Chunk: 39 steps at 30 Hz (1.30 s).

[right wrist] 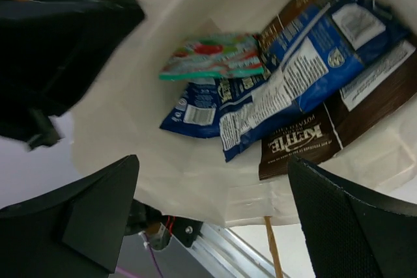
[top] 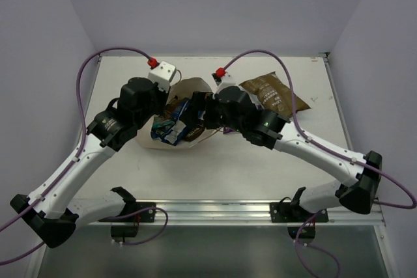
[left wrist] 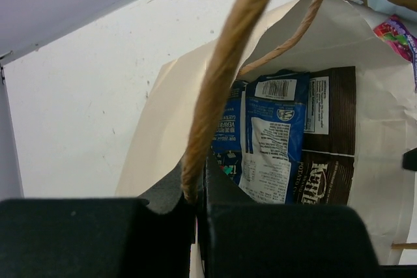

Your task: Take the snacks out of the paper bag

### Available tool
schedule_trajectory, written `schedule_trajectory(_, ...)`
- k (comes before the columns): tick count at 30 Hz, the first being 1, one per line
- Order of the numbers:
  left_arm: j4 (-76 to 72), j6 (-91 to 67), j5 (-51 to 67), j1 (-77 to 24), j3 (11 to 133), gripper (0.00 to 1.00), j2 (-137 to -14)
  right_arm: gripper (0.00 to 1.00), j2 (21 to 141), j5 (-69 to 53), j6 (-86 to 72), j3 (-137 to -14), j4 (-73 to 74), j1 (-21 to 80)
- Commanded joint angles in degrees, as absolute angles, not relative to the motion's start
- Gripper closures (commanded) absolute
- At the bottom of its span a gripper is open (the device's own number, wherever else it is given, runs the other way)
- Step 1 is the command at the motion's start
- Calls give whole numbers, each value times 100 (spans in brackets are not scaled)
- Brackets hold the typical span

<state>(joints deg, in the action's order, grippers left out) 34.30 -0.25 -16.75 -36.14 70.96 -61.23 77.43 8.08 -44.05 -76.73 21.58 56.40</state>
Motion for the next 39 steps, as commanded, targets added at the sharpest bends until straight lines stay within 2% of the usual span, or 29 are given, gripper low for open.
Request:
schedule_trajectory(1, 3331, -263, -1846, -3612, 7242, 100, -6152, 1, 8101, 1160, -4964, -8042, 2408, 5704)
schedule_trajectory(12, 3331, -369, -1723, -3647, 7198, 100, -6108, 2, 9131, 1450, -5607, -7787, 2232, 5669)
schedule_trajectory(22, 3331, -501, -1591, -3665, 7119, 100, -6003, 5, 9527, 1433, -6267, -7349, 1654, 5441)
schedule_trajectory(27, 3322, -606, -1494, -3665, 7137, 100, -6003, 12, 9685, 1424, -6460, -7286, 1257, 5405)
schedule_trajectory(29, 3322, -633, -1433, -3665, 7146, 100, -6012, 19, 9799, 1494, -6547, -7312, 1195, 5405)
schedule_trajectory(30, 3322, -642, -1415, -3674, 7146, 100, -6020, 26, 9835, 1520, -6565, -7339, 1187, 5405)
schedule_trajectory(32, 3331, -642, -1389, -3674, 7146, 100, -6021, 31, 9931, 1590, -6583, -7392, 1178, 5397)
schedule_trajectory(33, 3331, -642, -1380, -3674, 7137, 100, -6021, 40, 9949, 1600, -6583, -7409, 1169, 5396)
schedule_trajectory(36, 3340, -633, -1397, -3674, 7119, 100, -6012, 55, 9958, 1644, -6495, -7436, 1116, 5388)
schedule_trajectory(37, 3349, -633, -1424, -3674, 7110, 100, -6003, 71, 9923, 1609, -6426, -7427, 1116, 5370)
schedule_trajectory(38, 3366, -624, -1485, -3674, 7093, 100, -5994, 78, 9871, 1600, -6364, -7401, 1055, 5379)
schedule_trajectory(39, 3366, -624, -1538, -3674, 7041, 100, -5985, 90, 9705, 1591, -6241, -7313, 985, 5370)
